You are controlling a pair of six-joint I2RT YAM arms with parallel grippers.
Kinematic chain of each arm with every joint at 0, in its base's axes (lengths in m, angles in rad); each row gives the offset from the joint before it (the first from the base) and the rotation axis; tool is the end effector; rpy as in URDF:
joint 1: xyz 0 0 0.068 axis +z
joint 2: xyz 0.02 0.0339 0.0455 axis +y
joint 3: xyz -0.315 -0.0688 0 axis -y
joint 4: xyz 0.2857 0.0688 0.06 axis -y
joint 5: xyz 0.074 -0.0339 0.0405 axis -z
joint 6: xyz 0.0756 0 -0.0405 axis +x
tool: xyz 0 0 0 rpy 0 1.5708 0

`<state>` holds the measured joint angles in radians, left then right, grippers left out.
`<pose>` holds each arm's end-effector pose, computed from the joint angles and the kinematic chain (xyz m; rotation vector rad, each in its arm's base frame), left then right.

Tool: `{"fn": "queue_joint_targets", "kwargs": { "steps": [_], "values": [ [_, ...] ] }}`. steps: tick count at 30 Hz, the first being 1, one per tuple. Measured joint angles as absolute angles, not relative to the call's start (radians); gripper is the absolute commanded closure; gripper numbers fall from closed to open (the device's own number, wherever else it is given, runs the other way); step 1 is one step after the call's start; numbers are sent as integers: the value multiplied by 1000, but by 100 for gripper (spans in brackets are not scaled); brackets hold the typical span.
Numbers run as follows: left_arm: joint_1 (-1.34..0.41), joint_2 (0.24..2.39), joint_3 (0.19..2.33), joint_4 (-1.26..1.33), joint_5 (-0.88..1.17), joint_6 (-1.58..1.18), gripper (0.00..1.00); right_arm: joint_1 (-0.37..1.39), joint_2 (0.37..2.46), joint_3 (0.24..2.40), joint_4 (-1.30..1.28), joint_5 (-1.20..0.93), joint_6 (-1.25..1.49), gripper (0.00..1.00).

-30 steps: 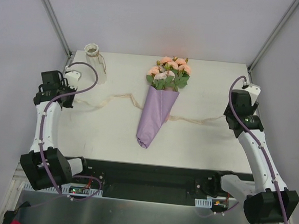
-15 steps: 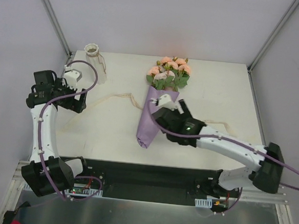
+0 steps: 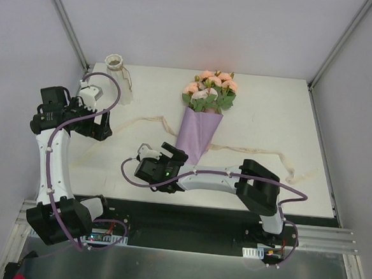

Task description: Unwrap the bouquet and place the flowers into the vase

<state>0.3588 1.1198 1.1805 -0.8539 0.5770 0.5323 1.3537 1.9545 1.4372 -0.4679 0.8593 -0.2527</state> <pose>0.2585 0.0529 0.3763 0.4575 2.1705 -0.2010 0.1602 0.4604 0.2136 -1.3530 1.7222 -0.5051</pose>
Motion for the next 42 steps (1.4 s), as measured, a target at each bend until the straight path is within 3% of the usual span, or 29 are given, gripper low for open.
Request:
{"fn": "queue_joint_targets", "kwargs": {
  "steps": [23,33,42],
  "values": [
    [359,1141,1178,-872,622,535,1,1371,2056,1455,-477,845,-185,1],
    [294,1147,1115,-873,694,537,1,1314,2057,1424,-410,950,-202,12],
    [294,1160,1100,-873,725,540,1,1320,2057,1391,-348,970,-225,35]
  ]
}}
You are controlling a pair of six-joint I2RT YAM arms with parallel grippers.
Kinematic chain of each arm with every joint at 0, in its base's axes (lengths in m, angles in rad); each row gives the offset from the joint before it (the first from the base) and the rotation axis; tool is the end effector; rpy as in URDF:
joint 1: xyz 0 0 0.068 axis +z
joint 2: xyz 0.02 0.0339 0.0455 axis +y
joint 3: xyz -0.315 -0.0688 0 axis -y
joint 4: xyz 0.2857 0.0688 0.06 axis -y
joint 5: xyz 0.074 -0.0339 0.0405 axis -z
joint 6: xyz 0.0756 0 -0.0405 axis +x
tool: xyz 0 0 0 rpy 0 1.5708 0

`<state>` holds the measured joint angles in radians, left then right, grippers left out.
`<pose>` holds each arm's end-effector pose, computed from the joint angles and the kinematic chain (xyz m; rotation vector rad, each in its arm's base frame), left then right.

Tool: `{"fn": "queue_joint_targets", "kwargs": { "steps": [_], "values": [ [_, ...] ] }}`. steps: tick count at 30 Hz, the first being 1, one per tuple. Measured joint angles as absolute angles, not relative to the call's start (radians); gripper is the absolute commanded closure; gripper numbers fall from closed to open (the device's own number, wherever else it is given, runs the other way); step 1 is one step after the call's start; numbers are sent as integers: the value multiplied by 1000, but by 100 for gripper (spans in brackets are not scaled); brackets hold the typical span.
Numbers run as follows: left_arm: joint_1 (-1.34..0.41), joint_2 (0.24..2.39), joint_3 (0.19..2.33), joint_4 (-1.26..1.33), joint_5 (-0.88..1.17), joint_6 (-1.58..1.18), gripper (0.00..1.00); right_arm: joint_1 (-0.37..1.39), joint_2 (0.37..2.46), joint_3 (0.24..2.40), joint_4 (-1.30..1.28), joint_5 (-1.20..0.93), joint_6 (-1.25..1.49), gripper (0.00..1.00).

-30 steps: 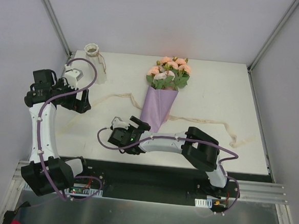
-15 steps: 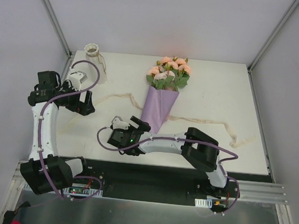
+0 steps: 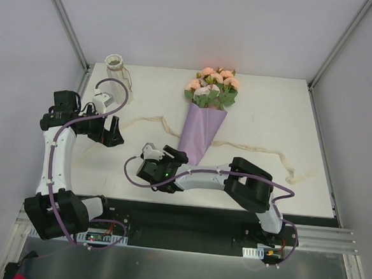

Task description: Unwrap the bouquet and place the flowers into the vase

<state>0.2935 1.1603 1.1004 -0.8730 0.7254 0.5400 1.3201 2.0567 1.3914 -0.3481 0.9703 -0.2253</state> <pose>0.2642 0.0274 0.3402 0.5543 2.1897 -0.4781 0.1821 0.4598 0.1638 -1.2458 1.7340 -0.6359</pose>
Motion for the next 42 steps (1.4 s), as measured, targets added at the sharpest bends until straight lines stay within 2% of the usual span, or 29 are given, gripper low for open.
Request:
{"fn": "queue_joint_targets", "kwargs": {
  "steps": [3,4,7,9,14,19,20,21,22,25,28,34,42],
  "values": [
    [294,1160,1100,-872,725,540,1,1328,2057,1378,-334,974,-225,48],
    [294,1160,1100,-873,725,539,1,1332,2057,1373,-328,977,-224,57],
    [294,1160,1101,-872,725,539,1,1348,2056,1349,-305,1002,-220,76],
    [294,1160,1101,-872,725,538,1,1360,2048,1315,-269,1029,-225,79],
    [294,1160,1106,-868,730,530,1,1389,1915,1184,-176,1116,-248,95],
    [294,1161,1112,-857,733,517,1,1412,1710,1122,-81,1222,-238,97],
    [294,1161,1113,-856,733,516,1,1422,1670,1110,-70,1244,-226,96],
    [294,1161,1113,-854,733,516,1,1435,1635,1099,-64,1265,-208,90],
    [294,1161,1113,-852,732,516,1,1446,1608,1092,-72,1278,-181,63],
    [294,1161,1114,-851,733,516,1,1473,1550,1076,-134,1290,-67,33],
    [294,1165,1114,-850,733,514,1,1444,1577,1084,-197,1230,-20,30],
    [294,1180,1114,-850,734,513,1,1329,1789,1171,-294,1048,-24,30],
    [294,1200,1114,-850,734,513,1,1314,1902,1237,-309,938,-93,28]
  ]
}}
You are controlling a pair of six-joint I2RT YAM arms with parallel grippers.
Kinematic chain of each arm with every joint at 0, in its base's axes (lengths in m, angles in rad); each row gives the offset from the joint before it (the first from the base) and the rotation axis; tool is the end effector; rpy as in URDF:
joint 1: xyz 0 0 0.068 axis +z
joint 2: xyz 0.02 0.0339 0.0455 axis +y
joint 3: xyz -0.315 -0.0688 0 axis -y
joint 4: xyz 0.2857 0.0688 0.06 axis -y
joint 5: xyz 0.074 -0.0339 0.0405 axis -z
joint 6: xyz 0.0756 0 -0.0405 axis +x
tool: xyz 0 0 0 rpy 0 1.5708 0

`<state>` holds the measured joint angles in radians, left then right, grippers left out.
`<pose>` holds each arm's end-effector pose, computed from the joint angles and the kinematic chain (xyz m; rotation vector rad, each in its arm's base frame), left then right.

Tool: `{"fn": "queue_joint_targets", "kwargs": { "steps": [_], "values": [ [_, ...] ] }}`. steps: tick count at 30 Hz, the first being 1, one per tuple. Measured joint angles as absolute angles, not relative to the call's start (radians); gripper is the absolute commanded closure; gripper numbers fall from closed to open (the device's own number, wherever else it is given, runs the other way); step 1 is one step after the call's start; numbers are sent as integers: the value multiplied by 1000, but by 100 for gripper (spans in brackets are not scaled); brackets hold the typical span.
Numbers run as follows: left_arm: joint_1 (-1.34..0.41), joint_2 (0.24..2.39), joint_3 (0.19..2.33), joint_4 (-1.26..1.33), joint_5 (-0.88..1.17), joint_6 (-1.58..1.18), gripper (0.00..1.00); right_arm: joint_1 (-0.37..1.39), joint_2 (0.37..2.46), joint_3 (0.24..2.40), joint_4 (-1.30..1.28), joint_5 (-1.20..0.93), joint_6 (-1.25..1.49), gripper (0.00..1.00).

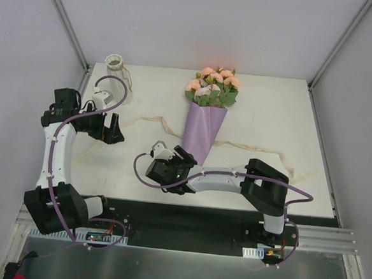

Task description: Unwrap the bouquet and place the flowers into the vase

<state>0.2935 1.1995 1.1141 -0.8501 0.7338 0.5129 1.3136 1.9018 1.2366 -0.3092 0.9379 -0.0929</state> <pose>0.2757 0.0304 0.3377 0.5269 2.1968 -0.5031 0.1736 0.4205 0.1840 -1.1069 1.8103 -0.5011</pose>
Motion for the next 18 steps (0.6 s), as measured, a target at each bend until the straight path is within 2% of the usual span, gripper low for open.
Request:
{"fn": "queue_joint_targets", "kwargs": {
  "steps": [3,8,18],
  "values": [
    [294,1207,1114,-850,734,513,1,1318,1912,1240,-310,920,-96,24],
    [294,1223,1114,-850,734,513,1,1326,1930,1245,-313,910,-98,24],
    [294,1238,1114,-829,733,507,1,1329,2003,1275,-301,1020,-136,41]
  ]
}}
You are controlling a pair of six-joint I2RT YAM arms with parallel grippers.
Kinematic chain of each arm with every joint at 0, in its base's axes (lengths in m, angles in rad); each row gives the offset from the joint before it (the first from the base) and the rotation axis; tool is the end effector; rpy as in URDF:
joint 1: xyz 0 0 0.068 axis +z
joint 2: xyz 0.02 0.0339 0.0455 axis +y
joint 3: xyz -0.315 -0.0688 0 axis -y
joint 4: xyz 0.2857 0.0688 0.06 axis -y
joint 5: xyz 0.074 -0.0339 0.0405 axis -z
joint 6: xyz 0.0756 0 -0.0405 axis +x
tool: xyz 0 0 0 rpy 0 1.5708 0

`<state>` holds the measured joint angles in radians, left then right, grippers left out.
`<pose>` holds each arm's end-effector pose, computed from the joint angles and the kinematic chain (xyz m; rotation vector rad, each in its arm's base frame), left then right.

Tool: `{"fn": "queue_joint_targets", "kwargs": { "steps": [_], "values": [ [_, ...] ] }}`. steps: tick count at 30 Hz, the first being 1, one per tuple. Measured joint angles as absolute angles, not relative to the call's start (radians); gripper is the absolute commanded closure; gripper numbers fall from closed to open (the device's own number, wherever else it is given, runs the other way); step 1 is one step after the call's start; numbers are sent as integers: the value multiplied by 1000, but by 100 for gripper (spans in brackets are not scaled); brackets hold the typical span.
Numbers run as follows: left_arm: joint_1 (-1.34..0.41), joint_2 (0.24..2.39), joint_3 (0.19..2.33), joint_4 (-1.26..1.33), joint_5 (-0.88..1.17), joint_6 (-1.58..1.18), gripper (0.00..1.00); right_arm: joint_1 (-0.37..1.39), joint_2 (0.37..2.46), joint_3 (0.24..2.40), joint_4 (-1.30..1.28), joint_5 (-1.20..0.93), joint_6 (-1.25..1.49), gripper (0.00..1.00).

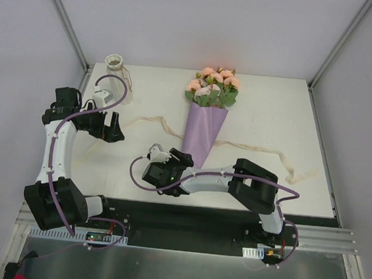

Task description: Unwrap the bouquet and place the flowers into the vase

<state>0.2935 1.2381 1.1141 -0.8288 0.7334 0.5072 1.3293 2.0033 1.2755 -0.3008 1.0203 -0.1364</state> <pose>0.2860 0.0336 0.3293 0.5155 2.2131 -0.5171 0.1735 0.4350 0.1570 -1.1465 1.7555 -0.6357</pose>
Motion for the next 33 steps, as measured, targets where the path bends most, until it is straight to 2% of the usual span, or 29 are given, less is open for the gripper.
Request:
{"fn": "queue_joint_targets", "kwargs": {
  "steps": [2,5,6,8,9,10,17,22,24,25,26,27,29,31,32,33],
  "values": [
    [294,1238,1114,-820,733,505,1,1329,2004,1273,-279,1048,-150,45],
    [294,1237,1114,-810,733,499,1,1329,2004,1266,-243,1073,-170,59],
    [294,1237,1114,-808,733,497,1,1330,2004,1263,-236,1076,-174,71],
    [294,1235,1114,-802,733,490,1,1333,2004,1258,-221,1081,-179,84],
    [294,1235,1114,-799,732,488,1,1334,2004,1256,-215,1084,-184,94],
    [294,1234,1114,-797,732,487,1,1337,2004,1254,-208,1086,-187,97],
    [294,1217,1114,-790,732,481,1,1378,1964,1223,-153,1145,-196,99],
    [294,1199,1114,-790,732,479,1,1449,1800,1136,-101,1242,-172,99],
    [294,1191,1114,-790,731,479,1,1477,1720,1106,-110,1288,-114,94],
    [294,1187,1114,-790,730,479,1,1489,1686,1101,-147,1314,-51,88],
    [294,1182,1113,-790,729,479,1,1496,1660,1106,-206,1341,36,77],
    [294,1178,1113,-790,729,479,1,1499,1646,1132,-334,1362,148,71],
    [294,1170,1113,-791,728,479,1,1499,1658,1218,-650,1393,538,45],
    [294,1164,1113,-791,728,479,1,1497,1694,1294,-886,1419,864,24],
    [294,1164,1113,-790,728,479,1,1500,1708,1309,-963,1425,986,17],
    [294,1164,1113,-790,728,479,1,1509,1713,1308,-1031,1425,1089,15]
  ]
}}
